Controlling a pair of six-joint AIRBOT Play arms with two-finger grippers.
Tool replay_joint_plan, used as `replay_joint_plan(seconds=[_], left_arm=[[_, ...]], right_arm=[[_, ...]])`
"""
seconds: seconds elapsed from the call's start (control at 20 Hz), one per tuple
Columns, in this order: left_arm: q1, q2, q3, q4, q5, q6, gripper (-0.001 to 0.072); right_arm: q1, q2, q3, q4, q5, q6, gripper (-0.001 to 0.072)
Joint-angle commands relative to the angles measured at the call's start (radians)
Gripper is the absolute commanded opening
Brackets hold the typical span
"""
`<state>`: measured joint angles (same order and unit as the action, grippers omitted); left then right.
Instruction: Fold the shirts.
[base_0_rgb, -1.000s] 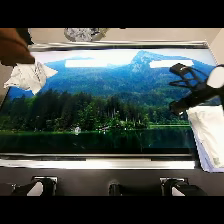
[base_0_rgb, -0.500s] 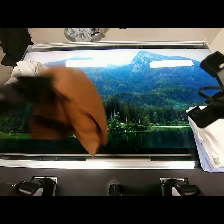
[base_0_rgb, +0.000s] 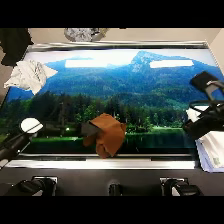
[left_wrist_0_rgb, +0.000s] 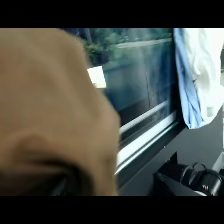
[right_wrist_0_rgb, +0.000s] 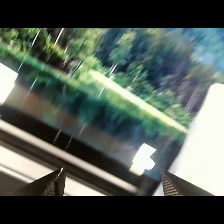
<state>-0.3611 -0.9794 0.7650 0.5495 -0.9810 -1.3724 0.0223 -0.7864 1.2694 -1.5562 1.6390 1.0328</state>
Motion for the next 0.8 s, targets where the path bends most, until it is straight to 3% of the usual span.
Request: replay_joint_plan(seconds=[0.0,0.15,0.2,0.25,0.4,0.5,0.75], left_arm=[[0.112,-0.057,0.143,0.077,-0.130,0.037,0.0631],[0.277,-0.035,0.302,0.361,-0.277,0.033,0.0635],[0.322,-0.032,0.311,0.432,-0.307,0.012,0.0690],[0.360,-0.034,0.296,0.466,-0.332,-0.007,0.0694],[0.377,-0.035,0.153,0.415,-0.336,-0.003,0.0692],[0.340,-0.033,0.021,0.293,-0.303,0.052,0.0690],[0.206,-0.035,-0.198,0.128,-0.090,0.094,0.0669]], right_arm=[[0.001,0.002,-0.106,0.049,-0.010,0.003,0.0686],[0.001,0.002,-0.227,0.261,-0.043,-0.002,0.0688],[0.001,0.002,-0.277,0.335,-0.072,-0.002,0.0689],[0.001,0.002,-0.336,0.404,-0.119,-0.002,0.0690],[0.001,0.002,-0.492,0.555,-0.241,-0.001,0.0705],[0.001,0.002,-0.573,0.607,-0.262,-0.014,0.0709],[0.001,0.002,-0.729,0.702,-0.348,-0.035,0.0715]])
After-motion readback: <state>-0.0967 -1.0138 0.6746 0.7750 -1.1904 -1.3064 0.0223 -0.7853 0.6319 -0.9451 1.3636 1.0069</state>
